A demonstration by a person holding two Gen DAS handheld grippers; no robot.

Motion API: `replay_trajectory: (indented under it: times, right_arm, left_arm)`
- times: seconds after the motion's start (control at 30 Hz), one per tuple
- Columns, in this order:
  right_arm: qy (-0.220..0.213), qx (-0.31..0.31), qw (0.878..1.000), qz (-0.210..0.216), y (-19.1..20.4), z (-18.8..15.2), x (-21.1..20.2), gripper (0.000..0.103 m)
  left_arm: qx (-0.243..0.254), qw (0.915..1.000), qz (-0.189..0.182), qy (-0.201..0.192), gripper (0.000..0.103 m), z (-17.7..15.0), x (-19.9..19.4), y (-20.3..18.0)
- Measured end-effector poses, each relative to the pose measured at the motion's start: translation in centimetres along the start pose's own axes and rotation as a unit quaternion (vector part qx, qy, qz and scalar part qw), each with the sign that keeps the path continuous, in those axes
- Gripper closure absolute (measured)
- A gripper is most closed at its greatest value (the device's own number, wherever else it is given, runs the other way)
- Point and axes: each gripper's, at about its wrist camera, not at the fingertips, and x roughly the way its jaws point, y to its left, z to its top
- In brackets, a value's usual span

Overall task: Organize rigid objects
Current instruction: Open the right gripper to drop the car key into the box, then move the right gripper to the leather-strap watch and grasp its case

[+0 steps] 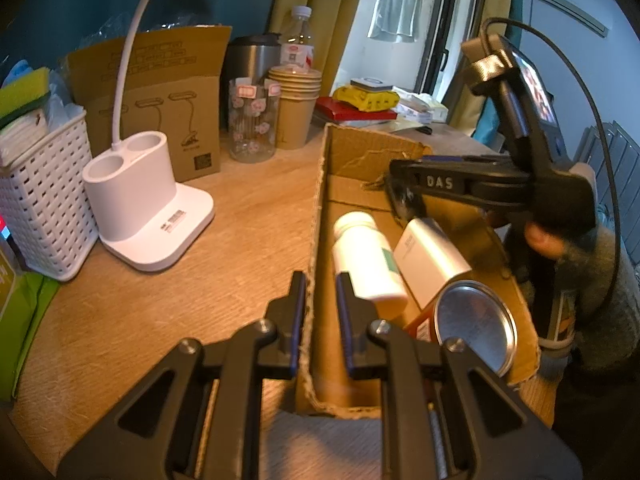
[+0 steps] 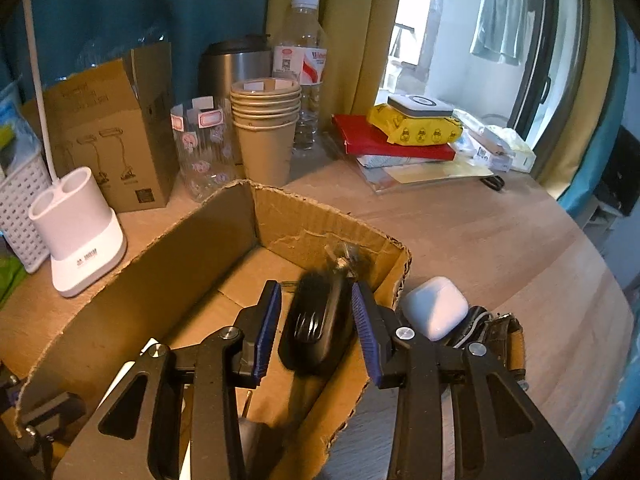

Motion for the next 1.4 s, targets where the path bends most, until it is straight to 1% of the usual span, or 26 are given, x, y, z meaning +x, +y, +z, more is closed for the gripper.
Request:
replay_trajectory:
  times: [0.27, 0.43, 0.47, 0.5, 0.63, 0.8, 1.17, 1.4]
  right_arm:
    - [-0.014, 0.004, 1.000, -0.005, -0.3, 0.0, -1.0, 0.063]
    - [-0.040, 0.029, 0.999, -0.001, -1.7, 0.3, -2.8, 0.048]
    - [-0.045, 0.034, 0.998, -0.001, -1.9, 0.4, -3.2, 0.044]
    - [-0.053, 0.040, 0.998, -0.001, -2.3, 0.4, -3.7, 0.042]
    - [-0.077, 0.058, 0.995, -0.008, -3.8, 0.5, -5.5, 0.041]
    - [-0.088, 0.077, 0.993, -0.019, -5.9, 0.3, -6.7, 0.039]
    - [-0.094, 0.110, 0.988, -0.046, -9.7, -0.6, -7.6, 0.039]
    - [-0.090, 0.125, 0.986, -0.056, -11.6, -1.2, -7.6, 0.039]
  left_arm:
    - [0.000, 1.0000, 0.000, 0.000, 0.086, 0.0, 0.0, 0.0]
    - [0.000, 1.0000, 0.000, 0.000, 0.086, 0.0, 0.0, 0.0]
    - [0.000, 1.0000, 0.000, 0.000, 0.086, 0.0, 0.0, 0.0]
    - [0.000, 1.0000, -0.001, 0.000, 0.086, 0.0, 0.0, 0.0]
    - [0.000, 1.0000, 0.000, 0.000, 0.086, 0.0, 0.0, 0.0]
    - [0.000, 1.0000, 0.000, 0.000, 0.086, 0.0, 0.0, 0.0]
    - [0.000, 1.0000, 0.000, 0.000, 0.086, 0.0, 0.0, 0.0]
    - [0.000, 1.0000, 0.000, 0.000, 0.086, 0.1, 0.0, 0.0]
